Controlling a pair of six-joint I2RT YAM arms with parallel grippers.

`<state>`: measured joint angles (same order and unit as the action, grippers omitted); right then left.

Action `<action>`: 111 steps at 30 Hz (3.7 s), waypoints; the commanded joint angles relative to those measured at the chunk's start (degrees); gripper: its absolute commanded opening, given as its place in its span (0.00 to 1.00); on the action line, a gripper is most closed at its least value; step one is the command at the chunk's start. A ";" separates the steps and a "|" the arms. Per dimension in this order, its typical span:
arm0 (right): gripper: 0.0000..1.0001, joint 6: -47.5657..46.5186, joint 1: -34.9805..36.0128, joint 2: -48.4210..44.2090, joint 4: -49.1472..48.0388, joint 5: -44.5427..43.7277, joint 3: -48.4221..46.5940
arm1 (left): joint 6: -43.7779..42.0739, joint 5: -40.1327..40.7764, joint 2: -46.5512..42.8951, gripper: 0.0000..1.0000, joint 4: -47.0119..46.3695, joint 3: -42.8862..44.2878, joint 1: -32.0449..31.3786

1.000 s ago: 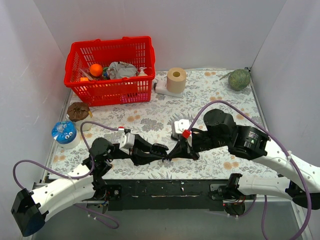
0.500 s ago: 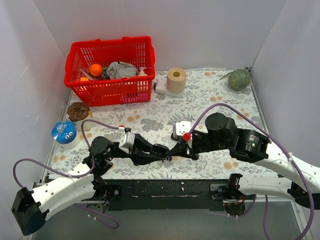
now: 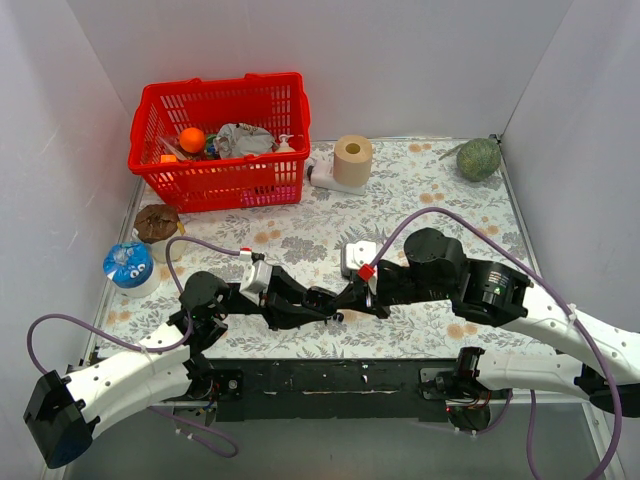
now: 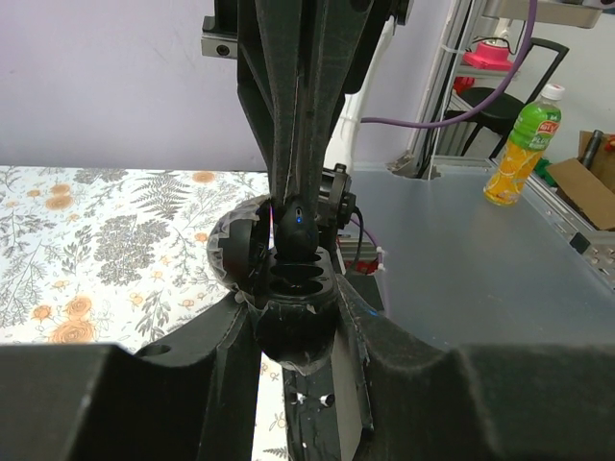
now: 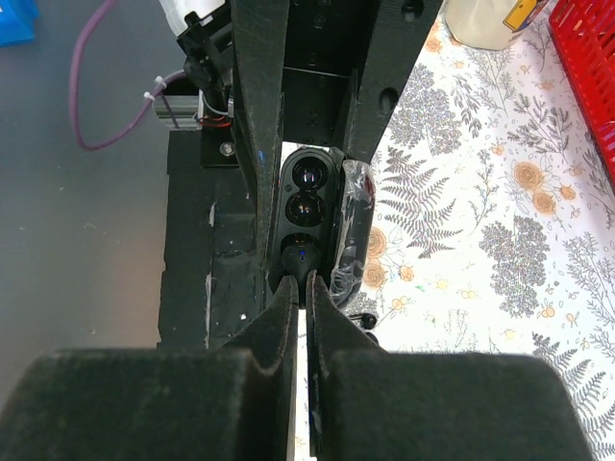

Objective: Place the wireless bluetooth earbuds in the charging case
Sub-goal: Place the earbud in the charging case, then pick up the earbud from the center of the board.

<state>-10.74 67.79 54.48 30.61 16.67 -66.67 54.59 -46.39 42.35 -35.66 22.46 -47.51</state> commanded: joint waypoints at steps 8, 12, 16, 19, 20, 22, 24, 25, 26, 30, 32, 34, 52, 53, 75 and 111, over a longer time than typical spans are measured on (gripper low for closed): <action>0.01 0.81 0.94 0.98 -2.84 -2.86 0.58 | 1.05 1.48 -0.60 0.00 -3.62 0.83 0.05; 0.11 1.16 1.29 1.25 -1.87 -4.27 0.40 | 1.14 2.18 -0.69 0.00 -4.07 0.83 0.05; 0.30 2.30 1.47 0.46 -2.13 -5.68 0.14 | 0.96 2.45 -0.69 0.00 -3.72 0.83 0.05; 0.41 3.53 1.47 -0.69 -3.10 -7.17 -0.38 | 0.78 2.97 -1.04 0.00 -3.54 0.31 0.05; 0.43 3.97 1.47 -1.04 -3.45 -7.61 -0.65 | 0.87 3.15 -1.21 0.00 -3.54 0.04 0.05; 0.48 4.94 1.38 -2.18 -3.89 -7.96 -1.52 | 0.87 3.67 -1.48 0.00 -3.45 -0.66 0.05; 0.50 5.38 1.47 -3.75 -4.50 -8.66 -2.76 | 0.87 4.37 -2.09 0.00 -3.36 -1.10 0.05; 0.51 5.56 1.38 -4.46 -4.59 -9.28 -2.85 | 0.70 4.64 -2.27 0.00 -3.19 -1.45 0.05; 0.50 5.99 1.47 -5.25 -4.77 -11.98 -2.32 | 0.52 5.25 -3.05 0.00 -2.14 -1.54 0.05; 0.47 9.94 1.47 -13.40 -10.72 -23.06 6.62 | -0.36 9.29 -6.91 0.00 1.11 -2.59 0.05; 0.42 13.35 1.38 -16.06 -11.54 -29.89 10.76 | -0.45 12.98 -9.81 0.00 3.30 -3.82 0.05; 0.39 15.39 1.38 -15.81 -10.75 -33.44 16.47 | -0.45 16.22 -14.38 0.00 5.24 -4.61 0.05; 0.43 23.84 -7.31 12.84 -27.62 -27.67 31.25 | 3.51 17.12 -23.10 0.00 13.60 -5.41 -0.04; 0.44 23.84 -9.23 13.72 -28.06 -25.04 31.43 | 3.60 17.12 -23.27 0.00 13.60 -5.49 0.04; 0.46 22.96 -12.42 22.95 -35.36 -12.01 32.31 | 4.12 17.21 -24.07 0.00 12.28 -8.04 0.05; 0.37 24.19 -13.65 26.21 -35.80 -9.99 34.86 | 5.27 17.21 -24.77 0.00 11.23 -9.45 0.04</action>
<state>13.37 53.98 80.12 -4.84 5.37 -33.06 59.88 -29.56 18.11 -23.20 13.45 -47.37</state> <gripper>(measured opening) 0.391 0.280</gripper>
